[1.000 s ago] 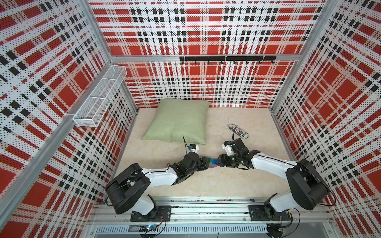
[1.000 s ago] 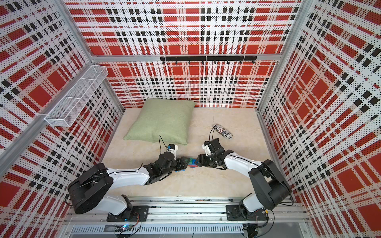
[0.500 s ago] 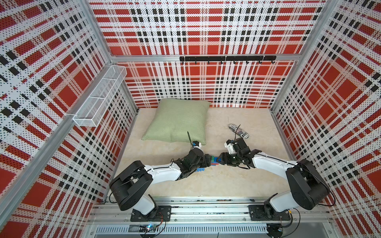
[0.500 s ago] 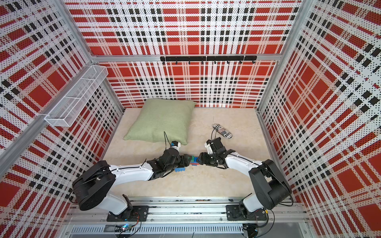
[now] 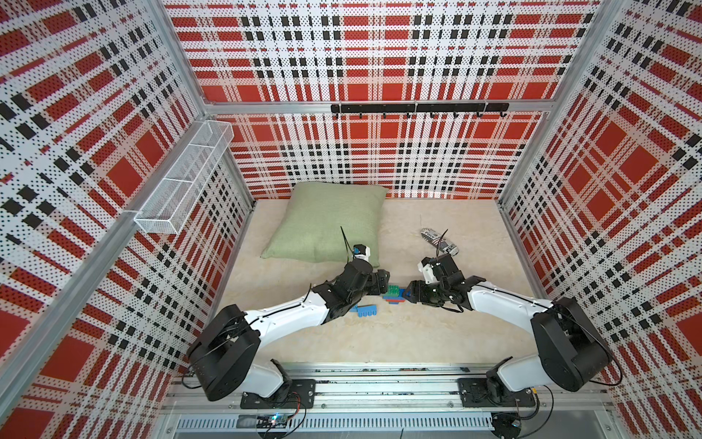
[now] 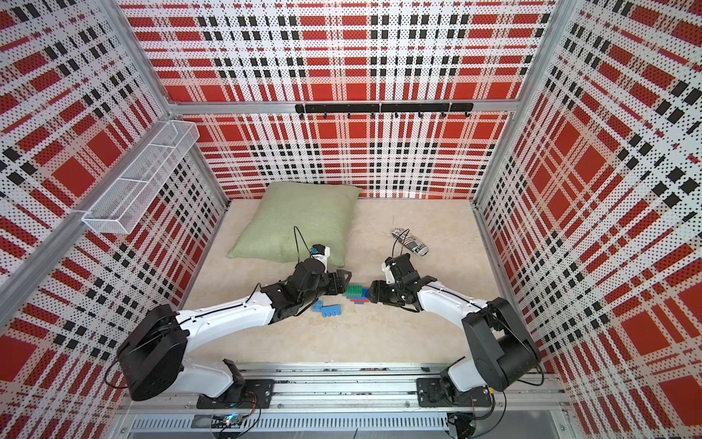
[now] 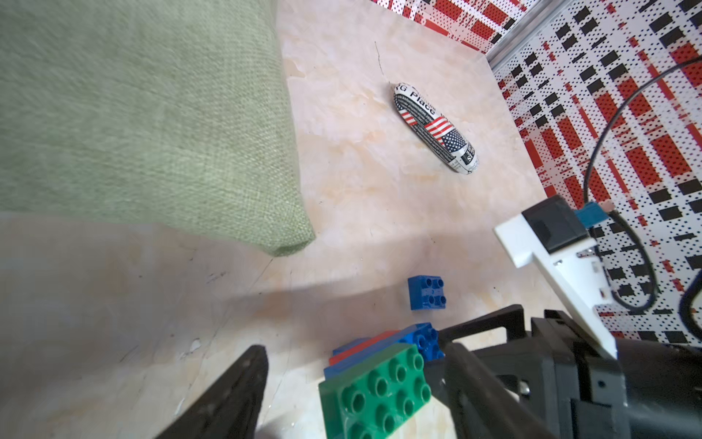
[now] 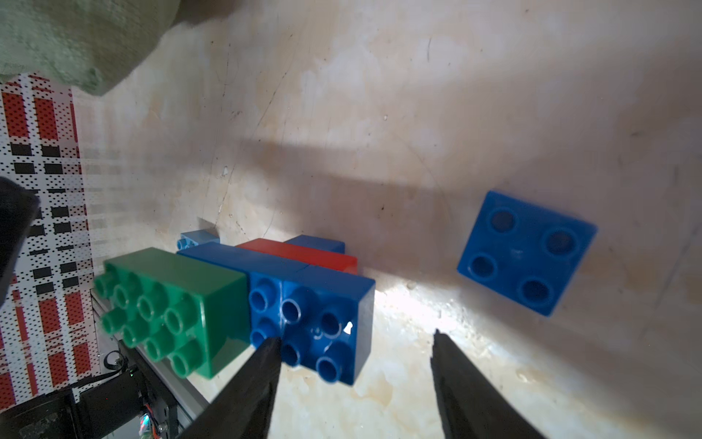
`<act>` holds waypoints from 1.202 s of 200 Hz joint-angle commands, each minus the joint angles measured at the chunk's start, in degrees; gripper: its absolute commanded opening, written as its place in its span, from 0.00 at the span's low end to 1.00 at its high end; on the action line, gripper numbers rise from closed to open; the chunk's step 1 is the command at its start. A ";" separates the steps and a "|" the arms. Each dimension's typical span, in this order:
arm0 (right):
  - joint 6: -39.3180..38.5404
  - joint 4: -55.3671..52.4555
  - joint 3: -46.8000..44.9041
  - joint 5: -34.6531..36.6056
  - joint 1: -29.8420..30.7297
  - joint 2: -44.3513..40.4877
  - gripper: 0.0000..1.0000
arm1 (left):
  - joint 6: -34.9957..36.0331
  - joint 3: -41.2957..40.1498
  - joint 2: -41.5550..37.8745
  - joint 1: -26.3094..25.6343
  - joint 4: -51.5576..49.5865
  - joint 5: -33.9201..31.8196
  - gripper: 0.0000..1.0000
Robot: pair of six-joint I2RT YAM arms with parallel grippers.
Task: Assemble a heart with lego
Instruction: Assemble the lego brick with the lego brick, then adjust the lego brick at the center of the board.
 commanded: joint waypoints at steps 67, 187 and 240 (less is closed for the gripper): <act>-3.75 -5.71 1.87 1.66 0.65 -5.85 0.68 | 1.98 -5.75 -7.04 3.75 -3.74 1.48 0.76; 0.85 -2.35 14.43 6.90 14.55 6.89 0.72 | 1.57 -10.95 -11.41 6.85 -8.19 -1.83 0.69; 1.08 -3.62 15.62 9.49 14.30 10.98 0.71 | 1.61 -13.39 -12.44 7.22 -8.06 -0.85 0.68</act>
